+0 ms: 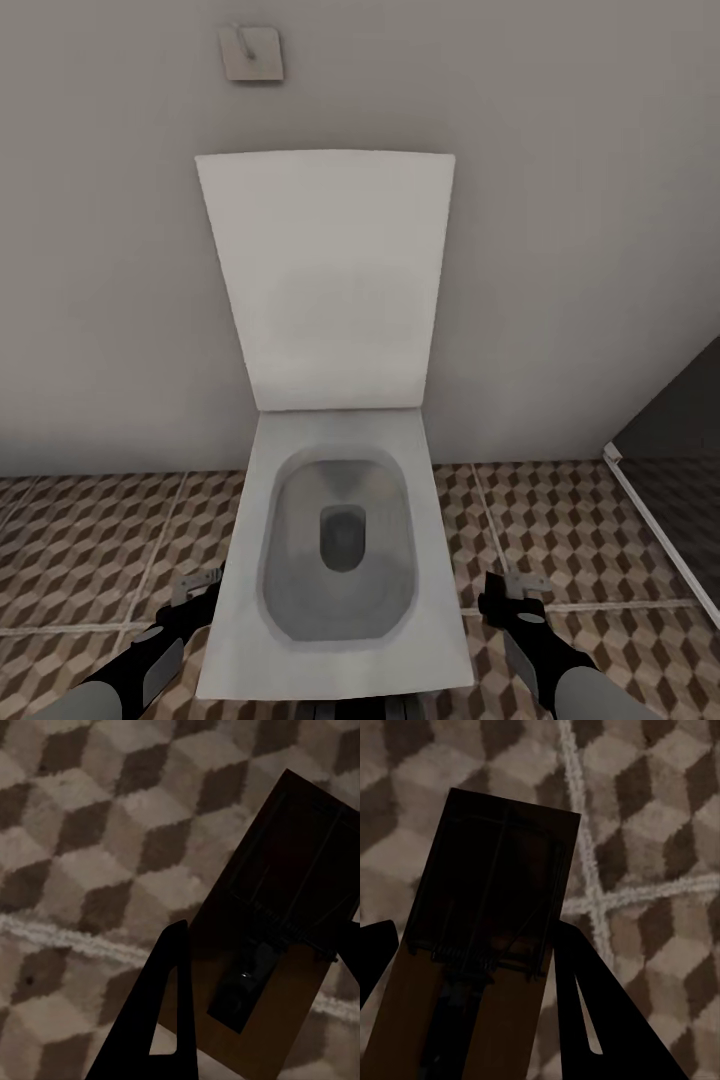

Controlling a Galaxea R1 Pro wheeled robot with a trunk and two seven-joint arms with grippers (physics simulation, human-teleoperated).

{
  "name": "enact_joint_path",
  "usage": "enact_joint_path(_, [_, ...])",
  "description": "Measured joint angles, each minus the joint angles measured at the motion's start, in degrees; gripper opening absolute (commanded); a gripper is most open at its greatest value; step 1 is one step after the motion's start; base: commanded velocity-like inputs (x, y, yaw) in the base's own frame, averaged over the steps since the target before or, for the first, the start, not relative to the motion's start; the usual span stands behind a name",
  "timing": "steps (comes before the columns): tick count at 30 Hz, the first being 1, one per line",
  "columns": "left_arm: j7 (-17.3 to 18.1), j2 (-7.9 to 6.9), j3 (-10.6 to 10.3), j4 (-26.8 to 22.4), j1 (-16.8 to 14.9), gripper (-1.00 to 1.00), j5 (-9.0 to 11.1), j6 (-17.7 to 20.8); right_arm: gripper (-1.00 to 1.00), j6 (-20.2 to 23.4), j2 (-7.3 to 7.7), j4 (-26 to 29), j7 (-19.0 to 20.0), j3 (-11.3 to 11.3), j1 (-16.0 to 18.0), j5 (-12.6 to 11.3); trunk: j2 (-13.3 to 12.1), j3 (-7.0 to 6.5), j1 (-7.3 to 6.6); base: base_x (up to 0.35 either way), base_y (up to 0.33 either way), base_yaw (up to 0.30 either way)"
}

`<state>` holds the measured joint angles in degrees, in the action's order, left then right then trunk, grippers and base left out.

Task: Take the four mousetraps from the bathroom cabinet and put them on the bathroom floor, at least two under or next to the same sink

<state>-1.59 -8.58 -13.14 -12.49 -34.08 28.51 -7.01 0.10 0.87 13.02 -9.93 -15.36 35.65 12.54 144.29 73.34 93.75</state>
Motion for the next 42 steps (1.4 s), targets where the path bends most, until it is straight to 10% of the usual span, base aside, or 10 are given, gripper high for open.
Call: enact_joint_path(42, [0.00, -0.05, 0.00, 0.00, 0.00, -1.00, -0.09, 0.00, -1.00, 0.17, -0.15, 0.00, -0.31, -0.26, 0.00, -0.33, 0.00, 1.99, 0.00, 0.000, 0.000, 0.001])
